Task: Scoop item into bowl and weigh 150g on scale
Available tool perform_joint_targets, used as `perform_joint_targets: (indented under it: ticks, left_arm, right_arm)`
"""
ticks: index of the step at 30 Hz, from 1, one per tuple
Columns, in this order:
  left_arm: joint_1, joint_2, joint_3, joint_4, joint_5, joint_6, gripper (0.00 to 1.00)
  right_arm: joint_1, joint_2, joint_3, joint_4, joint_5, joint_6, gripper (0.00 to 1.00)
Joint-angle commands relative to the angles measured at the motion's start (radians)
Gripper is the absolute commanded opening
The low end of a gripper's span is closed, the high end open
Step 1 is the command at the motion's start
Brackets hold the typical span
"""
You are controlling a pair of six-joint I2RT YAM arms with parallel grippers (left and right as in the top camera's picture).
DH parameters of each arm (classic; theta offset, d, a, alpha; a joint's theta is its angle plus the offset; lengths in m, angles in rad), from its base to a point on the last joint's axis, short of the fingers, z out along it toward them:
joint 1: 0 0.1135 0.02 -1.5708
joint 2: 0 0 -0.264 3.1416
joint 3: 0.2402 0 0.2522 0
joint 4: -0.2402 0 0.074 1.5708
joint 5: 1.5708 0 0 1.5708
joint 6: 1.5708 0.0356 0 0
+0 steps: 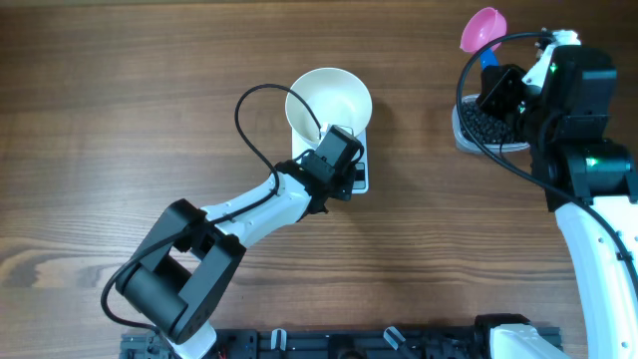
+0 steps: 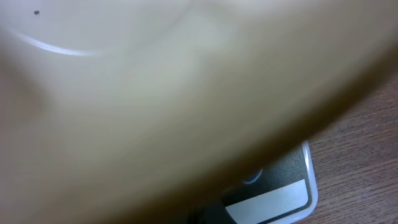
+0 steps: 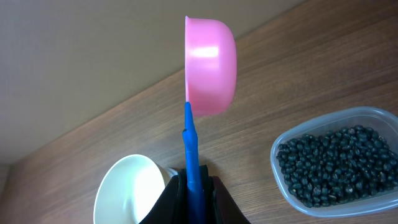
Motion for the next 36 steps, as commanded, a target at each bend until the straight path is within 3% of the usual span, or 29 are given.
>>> perform_joint_targets:
  ticks: [1,36]
  left_arm:
    - [-0.005,0.048,-0.004,-0.01,-0.017,-0.01,0.04]
    - [0.007,0.077,-0.004,-0.08,-0.021,-0.013,0.04]
  right_arm:
    - [0.0,0.001,0.01,-0.002,0.018,0.003,0.04]
    - [0.0,0.001,0.01,-0.036,0.018,0.001,0.04]
